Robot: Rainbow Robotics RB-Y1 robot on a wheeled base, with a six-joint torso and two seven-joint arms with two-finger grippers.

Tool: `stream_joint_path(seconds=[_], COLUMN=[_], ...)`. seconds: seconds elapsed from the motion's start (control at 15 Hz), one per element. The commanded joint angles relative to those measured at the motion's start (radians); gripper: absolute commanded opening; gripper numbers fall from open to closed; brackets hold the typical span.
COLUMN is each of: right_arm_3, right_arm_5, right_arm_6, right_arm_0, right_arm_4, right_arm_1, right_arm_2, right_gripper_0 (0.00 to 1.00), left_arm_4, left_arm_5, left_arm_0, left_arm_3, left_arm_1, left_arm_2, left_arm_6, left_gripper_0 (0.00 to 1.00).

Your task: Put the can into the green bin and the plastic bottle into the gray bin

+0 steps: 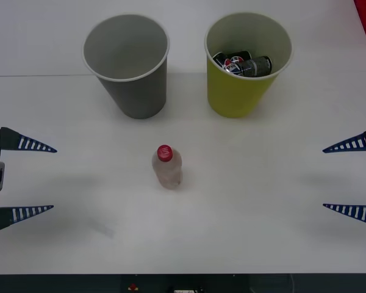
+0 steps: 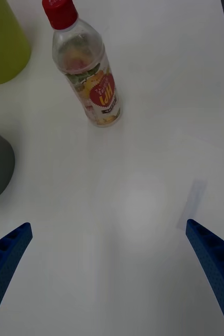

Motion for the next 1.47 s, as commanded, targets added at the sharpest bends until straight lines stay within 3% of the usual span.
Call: stream_joint_path(seconds=[0.07, 0.2, 0.67, 1.2, 1.47], right_arm_3=[0.0, 0.0, 0.0, 0.0, 0.0], right_arm_5=[0.0, 0.0, 0.0, 0.0, 0.0], right_arm_6=[0.0, 0.0, 0.0, 0.0, 0.0], right_arm_0=[0.0, 0.0, 0.0, 0.0, 0.0], right_arm_4=[0.0, 0.0, 0.0, 0.0, 0.0], right_arm_1=[0.0, 0.0, 0.0, 0.0, 0.0], right_arm_2=[0.0, 0.0, 0.0, 0.0, 0.0], right_gripper_0=[1.0, 1.0, 1.0, 1.0, 1.0], left_arm_4=[0.0, 0.011, 0.022, 0.249, 0.34], left_arm_5=[0.0, 0.009, 0.035, 0.09, 0.111], left_arm_0=[0.0, 0.01, 0.033, -0.072, -0.147], left_arm_3=[0.0, -0.001, -0.019, 0.182, 0.291], left_arm_1=[0.0, -0.036, -0.056, -0.056, -0.076], left_arm_2=[0.0, 0.001, 0.007, -0.239, -0.337], left_arm_6=[0.0, -0.002, -0.003, -0.039, -0.172], left_gripper_0=[1.0, 1.0, 1.0, 1.0, 1.0])
